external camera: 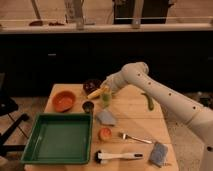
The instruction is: Place banana in red bowl
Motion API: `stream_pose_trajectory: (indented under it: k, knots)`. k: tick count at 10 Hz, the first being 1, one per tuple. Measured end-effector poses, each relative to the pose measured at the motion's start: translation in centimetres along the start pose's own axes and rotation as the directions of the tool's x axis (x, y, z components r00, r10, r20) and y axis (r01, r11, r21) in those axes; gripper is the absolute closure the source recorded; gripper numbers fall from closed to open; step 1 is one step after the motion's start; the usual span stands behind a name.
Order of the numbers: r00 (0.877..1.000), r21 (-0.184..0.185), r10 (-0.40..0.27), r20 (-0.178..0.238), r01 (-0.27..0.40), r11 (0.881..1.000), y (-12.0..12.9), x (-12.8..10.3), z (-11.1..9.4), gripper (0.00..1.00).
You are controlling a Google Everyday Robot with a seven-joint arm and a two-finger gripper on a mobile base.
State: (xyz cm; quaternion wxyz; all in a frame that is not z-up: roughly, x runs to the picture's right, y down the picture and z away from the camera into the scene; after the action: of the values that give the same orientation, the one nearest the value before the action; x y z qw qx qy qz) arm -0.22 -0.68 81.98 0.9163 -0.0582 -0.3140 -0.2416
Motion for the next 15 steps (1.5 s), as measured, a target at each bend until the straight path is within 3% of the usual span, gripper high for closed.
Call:
stream_pose_trajectory:
  k: [4, 13, 15]
  knots:
    - [0.996, -0.013, -0.045, 0.071, 0.046, 0.999, -2.3, -1.9, 2.1, 1.00]
    - [0.996, -0.019, -0.050, 0.070, 0.051, 0.999, -2.2, -1.8, 2.1, 1.00]
    - [0.991, -0.039, -0.118, 0.070, 0.121, 0.992, -3.5, -2.6, 3.1, 1.00]
